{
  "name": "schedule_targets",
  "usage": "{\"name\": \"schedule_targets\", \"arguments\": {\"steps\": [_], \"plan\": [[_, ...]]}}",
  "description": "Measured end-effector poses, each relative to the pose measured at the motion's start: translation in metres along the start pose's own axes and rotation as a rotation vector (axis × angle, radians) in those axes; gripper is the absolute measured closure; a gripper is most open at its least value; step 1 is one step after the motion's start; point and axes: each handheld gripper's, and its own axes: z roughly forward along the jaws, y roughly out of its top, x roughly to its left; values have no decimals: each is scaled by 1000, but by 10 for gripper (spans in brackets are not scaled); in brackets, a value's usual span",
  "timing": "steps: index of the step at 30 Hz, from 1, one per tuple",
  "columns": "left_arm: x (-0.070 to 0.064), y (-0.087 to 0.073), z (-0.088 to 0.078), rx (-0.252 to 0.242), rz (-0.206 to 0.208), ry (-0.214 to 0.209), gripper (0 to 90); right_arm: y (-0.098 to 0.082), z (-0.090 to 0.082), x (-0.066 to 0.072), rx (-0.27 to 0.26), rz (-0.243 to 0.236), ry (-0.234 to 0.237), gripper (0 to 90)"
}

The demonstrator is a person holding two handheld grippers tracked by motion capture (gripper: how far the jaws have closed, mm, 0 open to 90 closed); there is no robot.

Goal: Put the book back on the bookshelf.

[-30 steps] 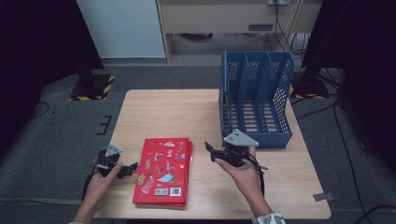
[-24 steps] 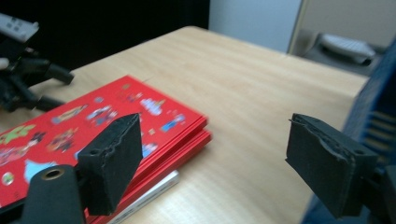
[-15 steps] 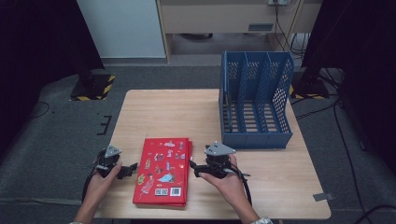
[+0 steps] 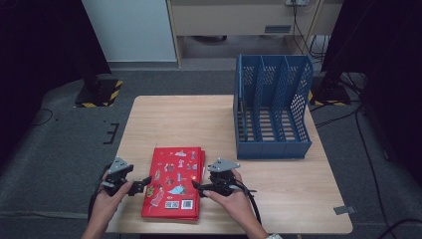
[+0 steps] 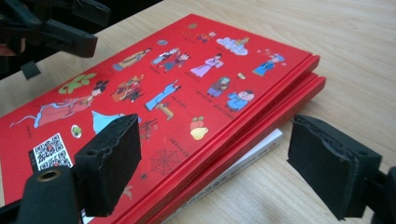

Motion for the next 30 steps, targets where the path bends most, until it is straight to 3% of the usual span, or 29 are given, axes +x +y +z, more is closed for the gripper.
{"name": "schedule_targets", "arguments": {"steps": [3,9,10,12,14,23,30], "plan": [[-8,0,6,34,22,-3,95,-2,2,1,13,-5,3,170],[-10,-1,16,54,-3,-47,108,-6,7,3,46,-13,23,155],[-11,-1,18,52,-15,-81,127,-7,9,4,55,-14,28,154],[-12,0,19,55,-13,-88,144,-8,11,4,64,-14,34,153],[-14,1,20,52,-20,-125,182,-9,11,4,69,-17,33,152],[-18,3,19,53,24,-102,231,-12,14,1,86,3,41,151],[-24,6,24,43,39,-130,260,-14,15,-2,93,28,51,145]]}}
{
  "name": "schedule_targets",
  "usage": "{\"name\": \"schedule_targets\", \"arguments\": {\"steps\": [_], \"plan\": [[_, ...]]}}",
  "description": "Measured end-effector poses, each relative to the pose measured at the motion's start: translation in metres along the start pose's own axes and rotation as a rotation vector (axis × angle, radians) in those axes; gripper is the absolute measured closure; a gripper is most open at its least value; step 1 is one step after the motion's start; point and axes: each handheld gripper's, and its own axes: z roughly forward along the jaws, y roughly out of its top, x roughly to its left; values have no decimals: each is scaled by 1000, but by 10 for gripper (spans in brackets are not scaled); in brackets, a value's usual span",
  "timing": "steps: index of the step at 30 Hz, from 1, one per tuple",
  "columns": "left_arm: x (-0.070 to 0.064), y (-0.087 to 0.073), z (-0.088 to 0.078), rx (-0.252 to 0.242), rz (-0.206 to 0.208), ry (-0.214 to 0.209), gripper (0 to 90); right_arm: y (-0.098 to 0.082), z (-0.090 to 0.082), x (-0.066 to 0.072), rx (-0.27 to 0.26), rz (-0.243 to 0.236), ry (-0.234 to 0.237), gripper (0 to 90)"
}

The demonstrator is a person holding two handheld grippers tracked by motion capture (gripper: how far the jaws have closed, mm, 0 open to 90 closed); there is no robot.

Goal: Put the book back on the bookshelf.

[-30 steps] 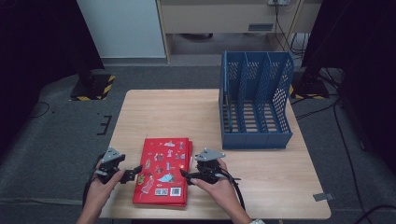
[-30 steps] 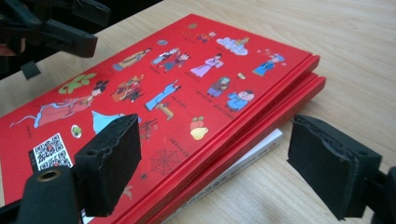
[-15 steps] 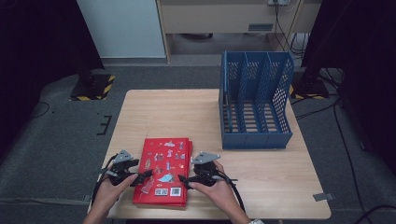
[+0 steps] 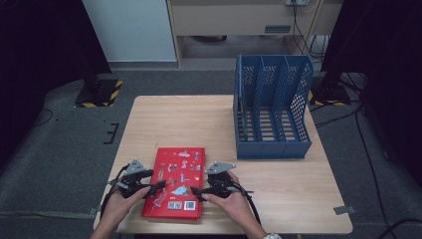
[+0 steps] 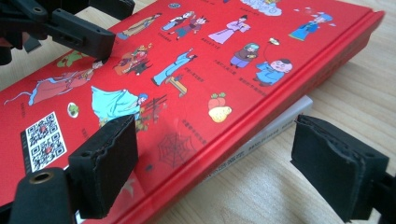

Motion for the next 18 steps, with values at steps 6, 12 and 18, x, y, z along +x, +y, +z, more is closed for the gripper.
{"name": "schedule_targets", "arguments": {"steps": [6,12,18], "plan": [[-6,4,6,0,14,-17,259,-3,1,-5,3,32,21,120],[-11,7,10,-1,19,-17,256,-5,2,-15,7,104,46,91],[-12,5,10,-12,14,-20,256,-4,9,-18,10,144,89,89]]}}
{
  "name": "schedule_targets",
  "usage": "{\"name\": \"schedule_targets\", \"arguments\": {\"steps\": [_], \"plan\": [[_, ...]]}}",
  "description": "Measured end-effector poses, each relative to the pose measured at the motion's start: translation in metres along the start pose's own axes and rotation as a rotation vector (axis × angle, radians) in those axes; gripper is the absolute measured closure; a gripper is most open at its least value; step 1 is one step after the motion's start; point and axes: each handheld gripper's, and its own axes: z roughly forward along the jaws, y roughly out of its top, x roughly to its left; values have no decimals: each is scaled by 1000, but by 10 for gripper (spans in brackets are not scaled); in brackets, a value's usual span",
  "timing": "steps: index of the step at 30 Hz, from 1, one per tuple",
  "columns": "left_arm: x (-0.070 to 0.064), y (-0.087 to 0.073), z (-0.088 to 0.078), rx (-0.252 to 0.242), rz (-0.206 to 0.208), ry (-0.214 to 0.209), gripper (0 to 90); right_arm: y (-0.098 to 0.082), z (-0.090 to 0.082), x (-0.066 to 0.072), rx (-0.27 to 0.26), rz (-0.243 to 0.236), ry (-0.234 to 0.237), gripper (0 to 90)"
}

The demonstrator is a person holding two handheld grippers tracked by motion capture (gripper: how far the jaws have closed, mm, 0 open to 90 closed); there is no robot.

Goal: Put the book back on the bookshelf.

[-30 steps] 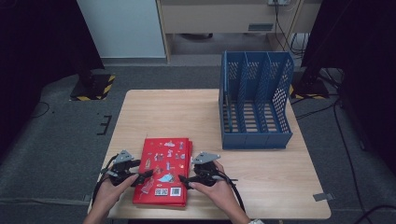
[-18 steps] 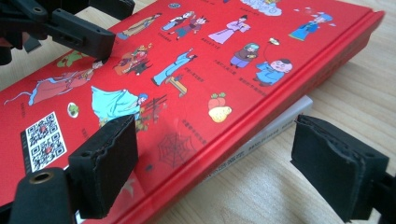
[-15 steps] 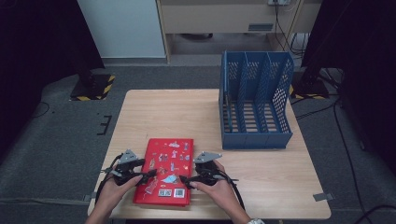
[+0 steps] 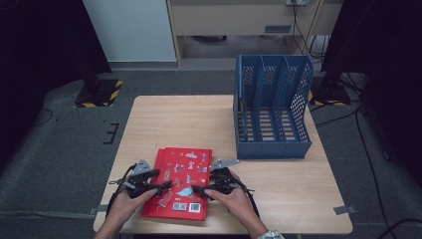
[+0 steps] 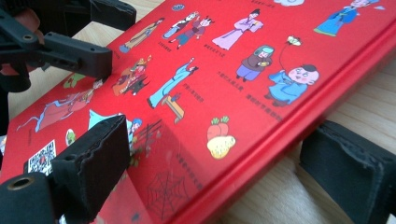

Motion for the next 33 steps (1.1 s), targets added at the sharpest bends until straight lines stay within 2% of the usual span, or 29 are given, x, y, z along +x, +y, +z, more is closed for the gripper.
{"name": "schedule_targets", "arguments": {"steps": [5,13,19,22,25,33], "plan": [[0,1,0,4,-3,2,253,2,5,-4,6,22,25,94],[-1,1,1,10,-4,5,247,4,8,-5,10,37,39,95],[0,1,0,3,-9,1,244,8,6,-3,26,31,20,126],[1,0,-1,-5,-35,-10,243,12,2,-1,8,21,8,153],[1,0,-2,-16,-35,-12,247,16,-2,1,-14,14,1,181],[3,0,-3,-32,-55,-16,247,25,-2,4,-19,-9,-18,186]]}}
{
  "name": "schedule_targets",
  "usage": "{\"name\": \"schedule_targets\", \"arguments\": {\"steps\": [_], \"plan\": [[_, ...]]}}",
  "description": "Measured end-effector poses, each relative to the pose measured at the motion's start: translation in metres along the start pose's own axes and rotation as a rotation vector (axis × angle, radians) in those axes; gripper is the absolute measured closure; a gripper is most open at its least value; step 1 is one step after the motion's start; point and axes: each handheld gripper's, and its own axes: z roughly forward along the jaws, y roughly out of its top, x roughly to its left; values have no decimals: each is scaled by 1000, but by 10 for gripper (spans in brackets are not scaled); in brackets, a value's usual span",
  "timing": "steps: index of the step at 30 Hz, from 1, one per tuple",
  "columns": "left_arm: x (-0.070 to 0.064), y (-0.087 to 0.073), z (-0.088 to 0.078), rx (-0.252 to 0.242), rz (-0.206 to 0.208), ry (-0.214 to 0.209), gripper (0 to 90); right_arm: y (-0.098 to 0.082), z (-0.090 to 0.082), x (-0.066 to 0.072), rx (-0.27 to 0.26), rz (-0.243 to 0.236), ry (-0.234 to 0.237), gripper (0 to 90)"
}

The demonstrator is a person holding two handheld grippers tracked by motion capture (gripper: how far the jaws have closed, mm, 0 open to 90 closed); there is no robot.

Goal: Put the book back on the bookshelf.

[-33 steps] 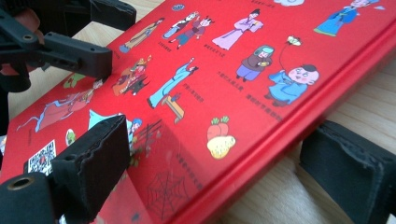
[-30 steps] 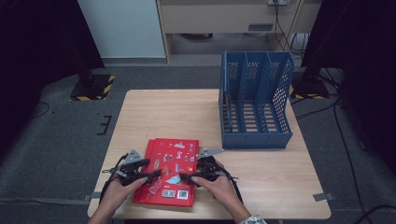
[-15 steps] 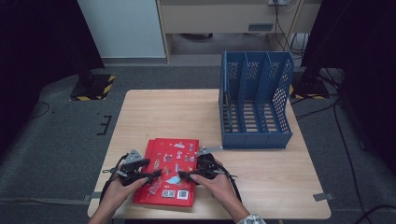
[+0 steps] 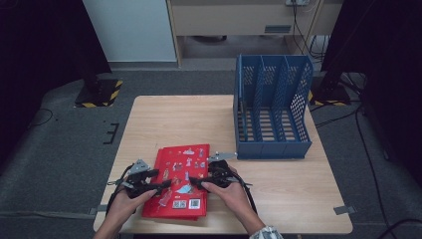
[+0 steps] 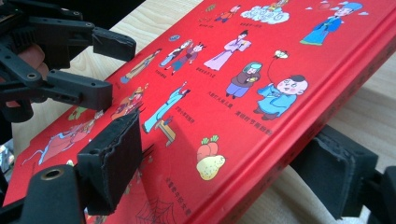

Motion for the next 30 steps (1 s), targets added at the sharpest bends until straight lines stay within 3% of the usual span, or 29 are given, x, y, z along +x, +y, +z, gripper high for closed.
{"name": "schedule_targets", "arguments": {"steps": [5,20,23,25,27,30], "plan": [[0,-1,0,-6,-10,-4,244,3,5,1,12,16,13,167],[-2,-1,2,-8,22,9,223,2,13,1,46,30,16,104],[-1,-2,3,-11,24,6,207,1,15,0,53,35,18,107],[3,-3,6,-6,-7,-16,175,0,15,-3,53,47,24,128],[4,-4,7,-2,-14,-20,147,-1,15,-4,51,53,25,136],[3,-3,9,0,4,-17,123,-2,16,-5,54,58,28,136]]}}
